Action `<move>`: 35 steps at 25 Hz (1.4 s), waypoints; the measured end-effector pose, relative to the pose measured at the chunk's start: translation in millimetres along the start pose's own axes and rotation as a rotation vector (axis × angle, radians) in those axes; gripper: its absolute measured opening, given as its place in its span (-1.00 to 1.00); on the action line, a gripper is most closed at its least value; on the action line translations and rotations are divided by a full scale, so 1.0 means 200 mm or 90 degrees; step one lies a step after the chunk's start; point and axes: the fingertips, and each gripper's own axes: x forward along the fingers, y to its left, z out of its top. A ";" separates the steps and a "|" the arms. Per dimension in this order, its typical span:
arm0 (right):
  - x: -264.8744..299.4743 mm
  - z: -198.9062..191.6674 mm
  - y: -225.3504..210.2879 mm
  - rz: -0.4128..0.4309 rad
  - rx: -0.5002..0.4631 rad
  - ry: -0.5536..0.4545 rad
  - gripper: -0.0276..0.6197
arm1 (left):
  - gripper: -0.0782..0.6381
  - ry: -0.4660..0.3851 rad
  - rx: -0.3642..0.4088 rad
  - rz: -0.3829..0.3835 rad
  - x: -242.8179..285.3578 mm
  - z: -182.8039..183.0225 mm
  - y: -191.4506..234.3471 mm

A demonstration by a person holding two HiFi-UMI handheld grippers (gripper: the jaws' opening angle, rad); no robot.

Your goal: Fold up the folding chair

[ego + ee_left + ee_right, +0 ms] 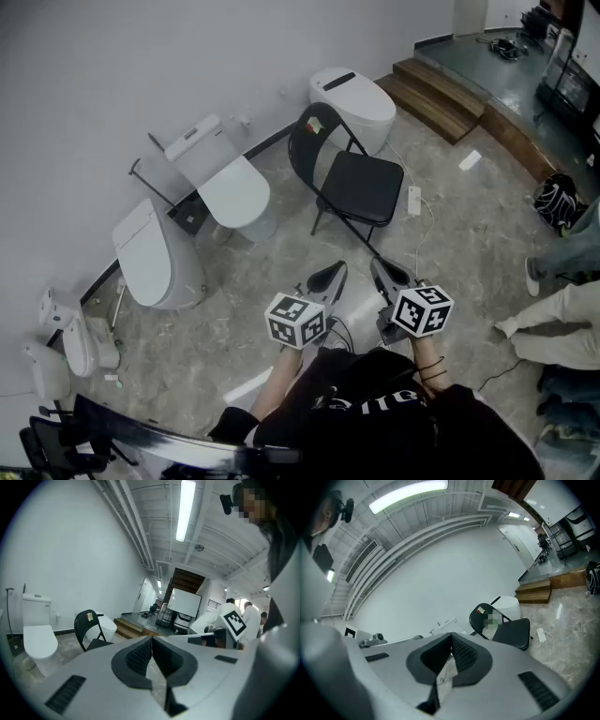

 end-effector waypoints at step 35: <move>0.91 0.67 -1.00 0.034 -0.006 0.080 -0.87 | -0.77 0.010 -0.056 0.055 1.30 0.37 0.69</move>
